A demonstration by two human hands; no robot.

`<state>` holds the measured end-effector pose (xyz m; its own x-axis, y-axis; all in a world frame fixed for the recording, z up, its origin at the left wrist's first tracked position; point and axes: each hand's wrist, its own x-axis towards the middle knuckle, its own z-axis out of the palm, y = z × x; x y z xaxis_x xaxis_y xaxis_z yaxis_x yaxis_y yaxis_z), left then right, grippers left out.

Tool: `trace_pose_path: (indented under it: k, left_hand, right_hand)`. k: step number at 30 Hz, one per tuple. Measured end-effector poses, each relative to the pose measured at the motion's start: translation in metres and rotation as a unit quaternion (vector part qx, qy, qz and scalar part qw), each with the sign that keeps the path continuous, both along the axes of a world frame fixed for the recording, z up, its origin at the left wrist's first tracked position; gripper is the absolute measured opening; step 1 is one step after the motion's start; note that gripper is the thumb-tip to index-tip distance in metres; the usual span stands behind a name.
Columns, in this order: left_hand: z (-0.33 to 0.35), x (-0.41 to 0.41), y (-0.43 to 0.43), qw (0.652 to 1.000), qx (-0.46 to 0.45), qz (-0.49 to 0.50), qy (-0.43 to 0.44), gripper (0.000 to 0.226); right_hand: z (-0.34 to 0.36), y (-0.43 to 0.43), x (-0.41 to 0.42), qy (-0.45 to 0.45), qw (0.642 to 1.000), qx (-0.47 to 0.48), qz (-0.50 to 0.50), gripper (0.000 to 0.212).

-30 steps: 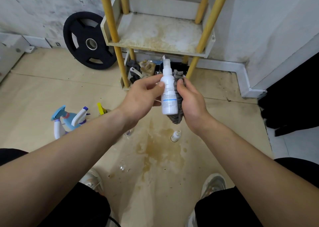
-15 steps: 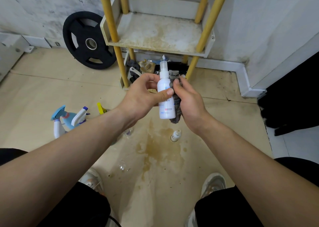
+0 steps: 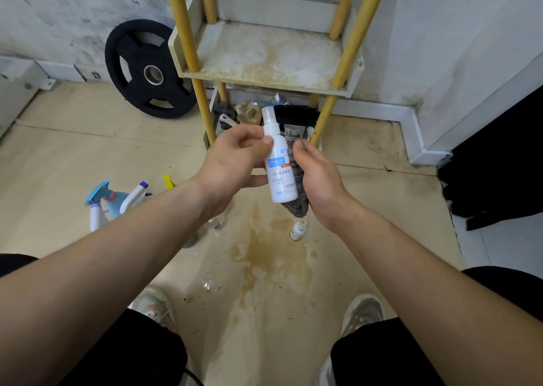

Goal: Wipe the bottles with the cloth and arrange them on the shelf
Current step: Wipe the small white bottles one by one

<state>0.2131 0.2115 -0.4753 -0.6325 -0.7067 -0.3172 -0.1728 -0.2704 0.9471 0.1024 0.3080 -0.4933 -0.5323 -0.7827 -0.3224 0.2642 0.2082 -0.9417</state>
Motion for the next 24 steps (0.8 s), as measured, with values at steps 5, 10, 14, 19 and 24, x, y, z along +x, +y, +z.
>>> trace_pose_path:
  k: [5,10,14,19,24]
  left_hand:
    - [0.006,0.002,-0.002,1.0,-0.002,-0.014,0.016,0.034]
    - [0.01,0.005,-0.005,0.997,-0.08,0.014,0.005,0.035]
    - [0.015,0.013,-0.001,0.996,-0.092,0.004,0.0,0.025]
    - [0.011,0.032,-0.001,0.976,-0.215,-0.012,-0.042,0.017]
    - [-0.004,0.063,0.002,0.895,-0.4,-0.084,-0.179,0.025]
  right_hand:
    - [0.0,-0.001,-0.001,-0.022,1.0,0.018,0.004,0.028]
    - [-0.003,0.0,-0.001,-0.047,0.997,0.055,0.015,0.037]
    - [-0.005,0.002,0.004,-0.046,0.994,0.094,0.019,0.038]
    - [-0.005,0.007,0.018,-0.011,0.99,0.127,0.063,0.031]
    - [-0.013,0.011,0.034,0.1,0.966,0.192,0.139,0.051]
